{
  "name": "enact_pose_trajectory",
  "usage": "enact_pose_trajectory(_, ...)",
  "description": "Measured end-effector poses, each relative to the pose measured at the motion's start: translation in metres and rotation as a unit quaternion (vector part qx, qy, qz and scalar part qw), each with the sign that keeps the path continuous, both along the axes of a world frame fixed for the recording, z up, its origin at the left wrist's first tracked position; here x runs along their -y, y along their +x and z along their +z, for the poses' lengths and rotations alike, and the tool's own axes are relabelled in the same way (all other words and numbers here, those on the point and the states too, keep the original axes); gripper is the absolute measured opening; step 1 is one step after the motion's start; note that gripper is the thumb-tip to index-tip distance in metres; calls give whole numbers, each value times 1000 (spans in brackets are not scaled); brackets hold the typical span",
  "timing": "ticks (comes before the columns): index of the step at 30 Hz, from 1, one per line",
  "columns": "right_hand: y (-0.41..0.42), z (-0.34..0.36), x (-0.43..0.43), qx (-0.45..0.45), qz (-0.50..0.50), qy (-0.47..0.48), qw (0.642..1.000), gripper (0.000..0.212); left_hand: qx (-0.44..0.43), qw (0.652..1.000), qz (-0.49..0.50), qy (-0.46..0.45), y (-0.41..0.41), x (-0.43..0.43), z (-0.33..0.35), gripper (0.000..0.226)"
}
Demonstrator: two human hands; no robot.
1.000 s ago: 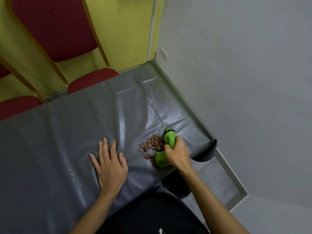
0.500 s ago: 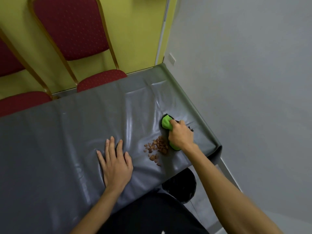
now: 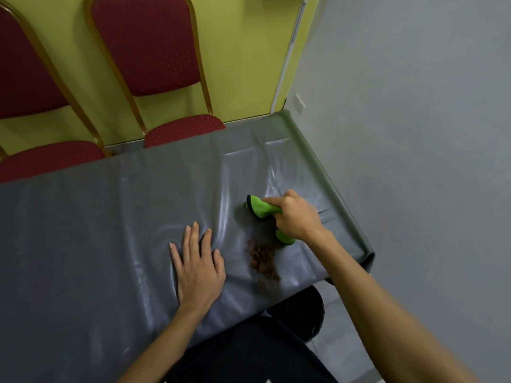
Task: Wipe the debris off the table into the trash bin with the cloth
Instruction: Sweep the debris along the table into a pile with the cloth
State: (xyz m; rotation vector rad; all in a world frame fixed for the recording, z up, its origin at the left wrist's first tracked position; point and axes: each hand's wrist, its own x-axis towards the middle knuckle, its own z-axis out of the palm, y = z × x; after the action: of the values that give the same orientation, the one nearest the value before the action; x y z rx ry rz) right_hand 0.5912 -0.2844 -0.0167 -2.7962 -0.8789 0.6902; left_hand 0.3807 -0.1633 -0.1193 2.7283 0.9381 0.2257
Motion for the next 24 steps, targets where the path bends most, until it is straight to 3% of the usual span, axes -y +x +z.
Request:
enact_pose_trajectory(8, -32, -29, -36, 59, -12, 27, 998, 51, -2, 1000, 5, 8, 2, 1, 1, 53)
enact_pose_trajectory(17, -55, -13, 0, -32, 72, 25, 997, 47, -4, 1000, 6, 11, 1, 1, 2, 53)
enact_pose_trajectory(21, -22, 1, -8, -20, 44, 100, 994, 61, -2, 1000, 4, 12, 2, 1, 2, 53)
enact_pose_trajectory(24, 0, 20, -21, 13, 32, 149, 988, 59, -6, 1000, 3, 12, 1, 0, 1, 53)
